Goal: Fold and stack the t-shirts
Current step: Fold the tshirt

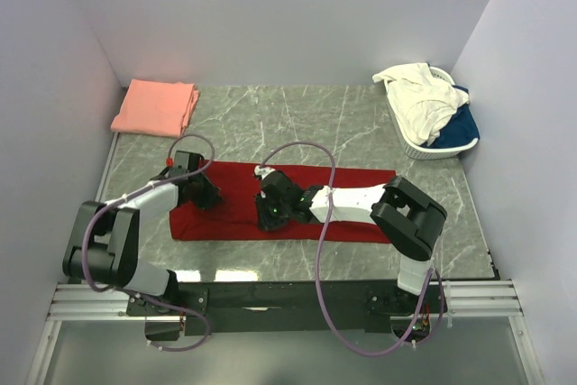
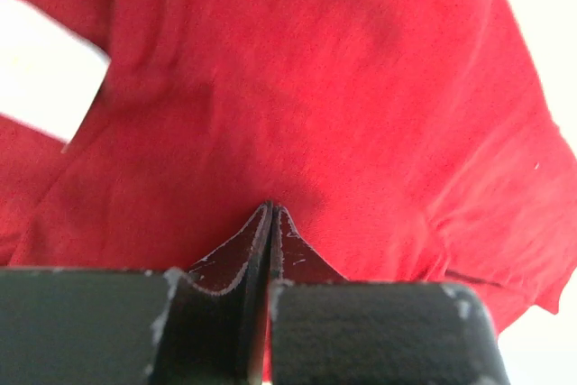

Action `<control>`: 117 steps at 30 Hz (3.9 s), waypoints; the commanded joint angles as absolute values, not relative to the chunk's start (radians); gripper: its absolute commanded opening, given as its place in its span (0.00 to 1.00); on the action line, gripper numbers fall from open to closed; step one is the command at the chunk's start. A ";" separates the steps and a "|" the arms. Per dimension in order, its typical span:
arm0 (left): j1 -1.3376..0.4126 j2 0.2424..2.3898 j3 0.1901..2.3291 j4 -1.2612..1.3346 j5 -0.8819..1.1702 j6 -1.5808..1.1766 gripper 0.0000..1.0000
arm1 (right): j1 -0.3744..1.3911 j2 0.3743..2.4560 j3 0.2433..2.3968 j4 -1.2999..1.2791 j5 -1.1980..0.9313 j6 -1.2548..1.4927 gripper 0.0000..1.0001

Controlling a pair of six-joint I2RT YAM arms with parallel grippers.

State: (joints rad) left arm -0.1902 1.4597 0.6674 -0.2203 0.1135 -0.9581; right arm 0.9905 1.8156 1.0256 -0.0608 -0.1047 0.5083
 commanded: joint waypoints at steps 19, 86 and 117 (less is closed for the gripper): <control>-0.187 1.121 0.462 -0.253 0.181 -1.012 0.06 | 0.996 1.738 1.091 -0.113 -0.049 0.505 0.32; -0.213 1.276 0.528 -0.176 -0.026 -1.198 0.04 | 0.652 1.695 1.118 -0.334 0.102 0.549 0.39; -0.284 2.195 1.530 -0.357 -0.037 -0.878 0.04 | 0.745 1.332 0.523 -0.037 -0.164 0.955 0.41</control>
